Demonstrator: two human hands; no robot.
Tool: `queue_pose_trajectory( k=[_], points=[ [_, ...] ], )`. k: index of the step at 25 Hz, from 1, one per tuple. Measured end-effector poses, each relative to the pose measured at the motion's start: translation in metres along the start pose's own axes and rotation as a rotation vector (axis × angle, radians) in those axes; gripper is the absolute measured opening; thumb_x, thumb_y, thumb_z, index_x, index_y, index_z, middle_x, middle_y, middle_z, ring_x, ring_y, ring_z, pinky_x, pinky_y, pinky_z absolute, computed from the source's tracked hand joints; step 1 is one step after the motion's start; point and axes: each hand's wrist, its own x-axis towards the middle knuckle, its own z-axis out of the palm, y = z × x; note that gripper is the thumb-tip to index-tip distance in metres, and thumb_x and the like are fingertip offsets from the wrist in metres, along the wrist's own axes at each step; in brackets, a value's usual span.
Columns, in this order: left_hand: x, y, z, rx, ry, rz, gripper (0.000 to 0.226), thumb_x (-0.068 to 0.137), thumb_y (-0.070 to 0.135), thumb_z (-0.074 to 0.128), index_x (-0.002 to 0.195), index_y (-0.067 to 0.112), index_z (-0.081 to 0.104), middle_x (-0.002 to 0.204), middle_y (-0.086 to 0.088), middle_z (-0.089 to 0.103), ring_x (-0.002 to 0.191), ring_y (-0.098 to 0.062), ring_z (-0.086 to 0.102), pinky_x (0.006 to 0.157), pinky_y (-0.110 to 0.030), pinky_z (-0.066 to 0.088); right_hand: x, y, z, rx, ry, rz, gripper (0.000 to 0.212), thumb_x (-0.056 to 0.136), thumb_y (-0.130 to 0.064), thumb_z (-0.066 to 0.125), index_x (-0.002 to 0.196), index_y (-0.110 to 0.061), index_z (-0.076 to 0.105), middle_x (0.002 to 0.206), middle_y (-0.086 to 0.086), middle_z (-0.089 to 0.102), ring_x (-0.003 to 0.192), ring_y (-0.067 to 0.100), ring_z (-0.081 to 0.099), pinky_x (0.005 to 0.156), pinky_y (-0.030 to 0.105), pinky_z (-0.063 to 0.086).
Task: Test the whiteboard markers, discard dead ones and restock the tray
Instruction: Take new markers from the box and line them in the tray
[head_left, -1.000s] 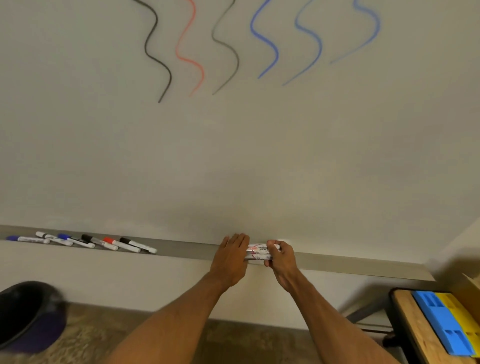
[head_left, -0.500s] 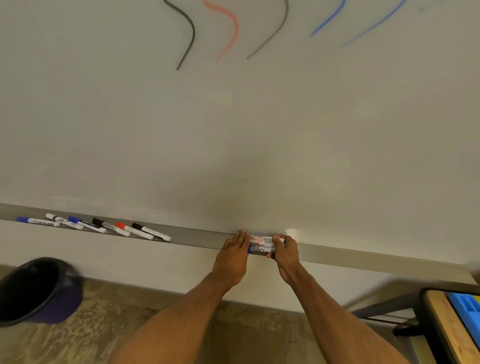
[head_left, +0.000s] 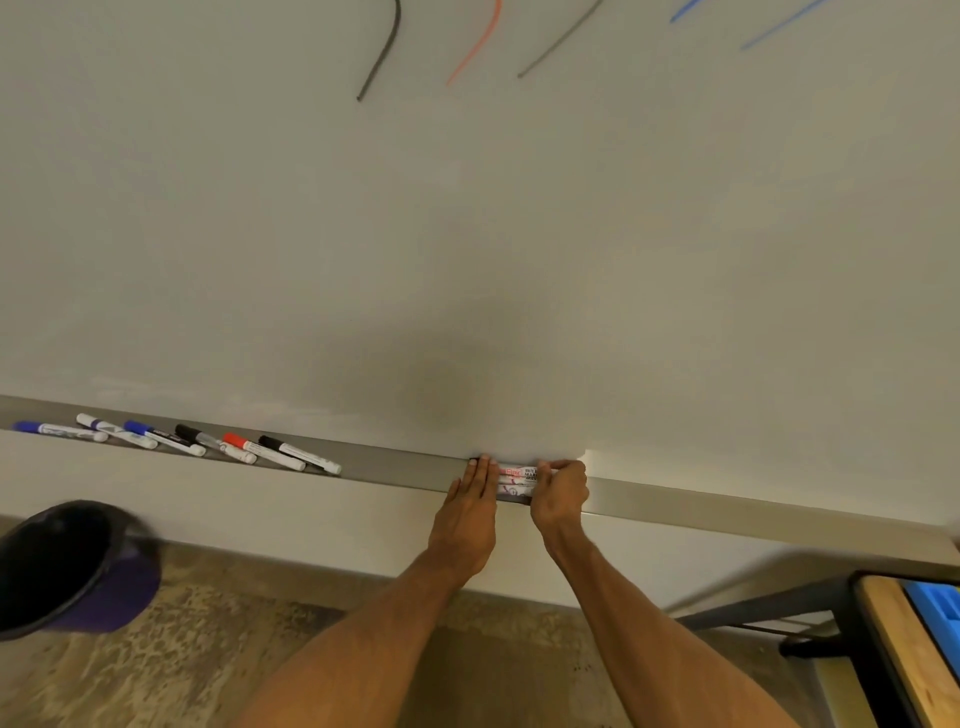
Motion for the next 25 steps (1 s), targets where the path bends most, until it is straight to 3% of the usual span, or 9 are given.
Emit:
queue_pose_trajectory(
  k=[4,8,14,25],
  points=[
    [-0.003,-0.001,0.000,0.039,0.011,0.004,0.068,0.098,0.002,0.033,0.150,0.009,-0.010,0.158,-0.007,-0.017,0.146,-0.019,-0.014,0.117,-0.032,-0.006,-0.004,-0.004,0.000,-0.120,0.043,-0.034,0.023,0.097,-0.018,0.047,0.111,0.000,0.049,0.115,0.019,0.053,0.108,0.033,0.047,0.095,0.045,0.042],
    [-0.002,0.001,0.002,0.050,0.030,-0.004,0.066,0.099,0.005,0.033,0.150,0.009,-0.010,0.158,-0.007,-0.016,0.146,-0.019,-0.015,0.114,-0.030,-0.010,-0.010,0.002,-0.014,-0.232,0.014,-0.117,0.030,0.089,0.004,0.050,0.118,-0.004,0.047,0.123,0.018,0.044,0.114,0.029,0.040,0.095,0.036,0.041],
    [-0.002,0.000,0.002,0.041,0.032,-0.019,0.065,0.103,0.016,0.034,0.150,0.007,-0.009,0.158,-0.009,-0.014,0.146,-0.020,-0.014,0.108,-0.026,-0.011,-0.009,0.017,-0.029,-0.344,-0.105,-0.207,0.038,0.087,-0.012,0.062,0.121,-0.005,0.048,0.122,0.014,0.047,0.113,0.028,0.044,0.096,0.035,0.043],
    [-0.004,-0.004,-0.007,0.048,-0.054,0.002,0.064,0.104,0.025,0.031,0.150,0.007,-0.009,0.158,-0.009,-0.016,0.145,-0.021,-0.015,0.115,-0.030,-0.005,-0.011,0.015,-0.021,-0.409,-0.099,-0.205,0.024,0.088,-0.003,0.056,0.111,-0.006,0.054,0.109,0.014,0.060,0.095,0.026,0.059,0.086,0.038,0.054]
  ],
)
